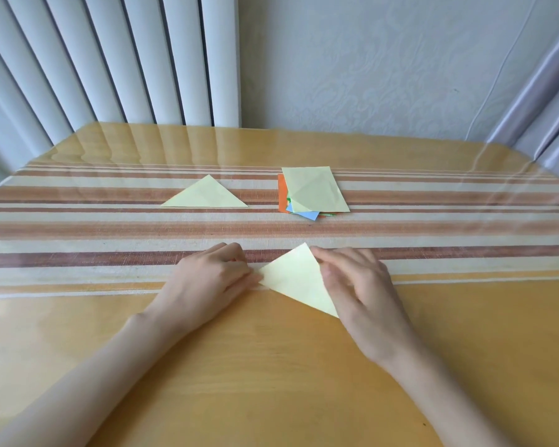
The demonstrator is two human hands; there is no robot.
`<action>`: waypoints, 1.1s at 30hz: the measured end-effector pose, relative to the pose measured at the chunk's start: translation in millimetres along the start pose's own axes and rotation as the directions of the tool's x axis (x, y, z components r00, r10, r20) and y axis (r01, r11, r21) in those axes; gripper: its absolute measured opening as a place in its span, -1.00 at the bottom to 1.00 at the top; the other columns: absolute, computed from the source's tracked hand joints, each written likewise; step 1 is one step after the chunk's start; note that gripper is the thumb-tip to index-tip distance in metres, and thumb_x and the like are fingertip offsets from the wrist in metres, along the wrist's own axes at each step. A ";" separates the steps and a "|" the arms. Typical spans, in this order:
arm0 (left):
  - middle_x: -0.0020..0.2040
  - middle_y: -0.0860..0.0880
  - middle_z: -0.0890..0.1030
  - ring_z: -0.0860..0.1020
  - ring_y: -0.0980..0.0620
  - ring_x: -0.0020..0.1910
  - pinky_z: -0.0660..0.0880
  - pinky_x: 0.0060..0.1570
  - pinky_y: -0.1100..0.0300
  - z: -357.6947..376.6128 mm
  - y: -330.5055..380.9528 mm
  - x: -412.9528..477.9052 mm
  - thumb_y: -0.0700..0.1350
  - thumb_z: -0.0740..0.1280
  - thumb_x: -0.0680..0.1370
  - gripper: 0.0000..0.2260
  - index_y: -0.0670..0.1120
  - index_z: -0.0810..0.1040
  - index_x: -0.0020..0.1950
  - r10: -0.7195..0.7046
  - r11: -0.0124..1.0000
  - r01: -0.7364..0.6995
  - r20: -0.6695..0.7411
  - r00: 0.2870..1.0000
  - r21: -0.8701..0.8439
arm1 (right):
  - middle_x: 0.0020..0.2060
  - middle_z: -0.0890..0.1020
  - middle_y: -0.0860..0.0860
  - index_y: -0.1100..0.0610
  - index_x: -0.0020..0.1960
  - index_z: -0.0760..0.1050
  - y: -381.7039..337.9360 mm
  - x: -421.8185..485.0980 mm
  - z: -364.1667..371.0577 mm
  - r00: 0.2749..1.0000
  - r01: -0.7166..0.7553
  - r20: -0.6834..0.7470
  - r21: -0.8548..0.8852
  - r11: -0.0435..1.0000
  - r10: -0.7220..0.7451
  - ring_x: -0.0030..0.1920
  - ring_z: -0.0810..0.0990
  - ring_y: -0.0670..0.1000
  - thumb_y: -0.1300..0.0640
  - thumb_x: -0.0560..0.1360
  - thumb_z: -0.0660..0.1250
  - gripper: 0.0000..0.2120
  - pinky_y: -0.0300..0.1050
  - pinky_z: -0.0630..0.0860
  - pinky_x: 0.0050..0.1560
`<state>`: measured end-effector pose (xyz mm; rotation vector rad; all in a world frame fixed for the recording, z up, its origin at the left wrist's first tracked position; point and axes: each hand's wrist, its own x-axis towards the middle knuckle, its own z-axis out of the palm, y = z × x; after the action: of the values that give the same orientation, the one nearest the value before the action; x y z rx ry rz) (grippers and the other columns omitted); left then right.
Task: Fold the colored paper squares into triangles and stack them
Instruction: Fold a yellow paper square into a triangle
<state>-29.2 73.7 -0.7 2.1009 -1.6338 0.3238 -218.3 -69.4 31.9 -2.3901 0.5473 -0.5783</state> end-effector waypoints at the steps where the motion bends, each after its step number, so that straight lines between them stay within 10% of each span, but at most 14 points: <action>1: -0.18 0.12 0.53 0.42 0.16 -0.18 0.45 -0.51 0.18 1.4 -1.0 1.1 0.15 0.14 0.56 -0.60 -0.03 0.63 -0.24 -0.015 1.000 0.015 -0.013 1.000 -0.009 | 0.15 0.52 -0.25 -0.09 0.35 0.45 -4.8 -1.5 2.2 0.991 -0.094 0.103 0.126 0.988 0.081 0.25 0.37 -0.16 -0.34 0.48 -0.02 -0.40 -0.17 0.28 0.30; 3: -0.19 0.14 0.51 0.40 0.18 -0.20 0.39 -0.49 0.24 3.3 -1.1 2.0 0.17 0.16 0.54 -0.63 -0.02 0.60 -0.26 -0.061 0.997 0.059 -0.027 0.998 -0.054 | 0.14 0.57 -0.18 -0.08 0.34 0.43 -2.8 -1.0 11.0 0.979 -0.180 0.130 0.192 0.965 0.157 0.23 0.46 -0.12 -0.43 0.46 0.08 -0.38 -0.12 0.38 0.26; 7: -0.17 0.12 0.50 0.42 0.15 -0.23 0.23 -0.38 0.43 7.6 1.1 5.1 -0.01 0.40 0.51 -0.86 -0.04 0.57 -0.19 -0.142 0.987 0.140 -0.023 0.990 -0.086 | -0.31 0.54 -0.07 0.06 0.23 0.41 8.5 11.8 23.9 0.982 -0.155 -0.100 0.045 0.987 0.159 -0.20 0.51 0.02 0.04 0.54 0.31 -0.72 -0.01 0.45 -0.12; 12: -0.16 0.11 0.49 0.45 0.09 -0.17 0.32 -0.34 0.26 9.0 0.0 5.2 -0.09 0.43 0.50 -0.90 -0.05 0.55 -0.16 -0.165 0.979 0.164 0.001 0.986 -0.119 | -0.40 0.25 -0.24 0.15 0.01 0.49 16.7 14.1 33.2 0.980 -0.080 -0.195 -0.199 0.977 0.040 -0.17 0.42 0.08 0.21 0.45 0.43 -0.82 0.02 0.43 -0.09; 17: -0.12 0.05 0.56 0.48 0.06 -0.15 0.46 -0.31 0.22 5.8 10.5 -4.7 -0.07 0.17 0.52 -0.77 -0.06 0.61 -0.08 0.009 0.999 -0.008 -0.020 1.000 0.047 | -0.25 0.53 0.00 0.11 -0.10 0.54 19.2 12.3 38.6 0.963 -0.071 -0.260 -0.480 0.875 -0.065 -0.21 0.48 0.12 0.20 0.27 0.56 -0.73 -0.06 0.40 -0.25; 23: 0.01 0.04 0.61 0.60 0.01 -0.09 0.54 -0.09 0.17 -2.5 31.7 -24.4 -0.07 0.13 0.50 -0.68 -0.09 0.64 0.07 -0.004 0.998 -0.004 0.121 0.993 0.064 | 0.22 0.57 0.05 0.15 0.23 0.56 1.1 13.2 45.3 0.939 0.334 0.100 -0.486 0.807 -0.329 0.17 0.49 0.06 0.40 0.29 0.12 -0.43 -0.06 0.51 0.13; 29: 0.16 -0.01 0.63 0.59 0.01 0.13 0.44 0.10 0.25 -3.8 36.3 -29.4 -0.01 0.12 0.51 -0.60 -0.13 0.62 0.19 -0.054 0.997 0.045 0.124 0.991 0.069 | 0.55 0.02 -0.07 0.11 0.56 0.04 -1.0 5.2 43.4 0.895 0.325 0.407 -0.316 0.891 -0.182 0.52 -0.08 -0.17 -0.32 0.54 -0.21 -0.26 -0.32 -0.22 0.44; 33: 0.19 0.00 0.62 0.60 0.01 0.14 0.52 0.07 0.19 -4.9 37.1 -29.4 -0.02 0.12 0.51 -0.61 -0.11 0.62 0.19 -0.076 0.994 0.065 0.144 0.987 0.083 | 0.53 -0.11 -0.14 0.04 0.57 -0.05 3.4 -4.0 29.7 0.886 0.308 0.448 -0.369 0.877 -0.122 0.46 -0.25 -0.27 -0.31 0.47 -0.27 -0.24 -0.36 -0.33 0.39</action>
<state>-72.2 93.9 -1.9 2.2838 -1.6480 0.2169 -206.9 -56.1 7.3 -2.9143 0.2254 -0.0167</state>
